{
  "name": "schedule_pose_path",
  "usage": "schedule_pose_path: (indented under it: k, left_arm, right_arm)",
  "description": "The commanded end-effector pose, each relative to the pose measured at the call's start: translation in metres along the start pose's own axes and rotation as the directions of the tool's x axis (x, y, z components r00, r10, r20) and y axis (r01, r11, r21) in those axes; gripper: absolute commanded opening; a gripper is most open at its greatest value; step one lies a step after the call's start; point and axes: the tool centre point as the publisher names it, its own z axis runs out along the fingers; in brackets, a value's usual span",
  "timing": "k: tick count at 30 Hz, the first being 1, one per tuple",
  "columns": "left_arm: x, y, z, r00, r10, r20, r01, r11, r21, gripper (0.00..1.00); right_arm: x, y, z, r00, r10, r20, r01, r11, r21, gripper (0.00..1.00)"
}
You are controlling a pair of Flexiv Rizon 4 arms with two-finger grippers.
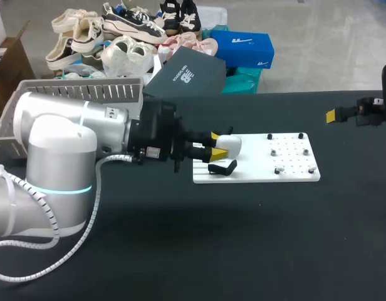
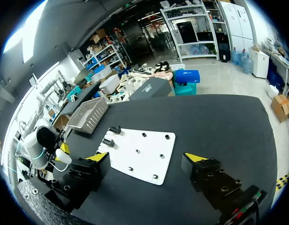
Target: Pick up each earbud case from the left stands, insert the matching earbuds, close the lid, and place the case in the box.
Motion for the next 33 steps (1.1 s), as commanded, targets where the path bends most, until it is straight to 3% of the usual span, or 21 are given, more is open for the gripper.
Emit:
schedule_pose_path:
  k: [1,7,18,24,33]
  left_arm:
    - [0.008,0.003,0.024,1.000,0.016,0.022,-0.016,1.000,0.013,0.00]
    - [0.011,0.007,0.041,0.998,0.030,0.049,-0.030,0.999,0.017,0.00]
    - [0.018,0.005,0.046,0.997,0.013,0.075,-0.013,1.000,-0.001,0.00]
    - [0.020,0.004,0.047,0.997,0.017,0.075,-0.018,1.000,0.006,0.00]
    - [0.025,0.007,0.049,0.997,0.009,0.072,-0.010,1.000,0.015,0.00]
  right_arm:
    - [0.000,0.000,0.000,1.000,0.000,0.000,0.000,1.000,-0.001,1.00]
    - [0.000,0.000,0.000,1.000,0.000,0.000,0.000,1.000,-0.001,1.00]
    - [0.001,0.001,0.000,1.000,-0.005,-0.001,0.005,1.000,0.002,1.00]
    - [0.009,0.019,-0.015,0.998,-0.050,0.024,0.050,0.999,-0.018,1.00]
    - [0.040,0.059,-0.034,0.986,-0.165,0.018,0.166,0.983,-0.076,1.00]
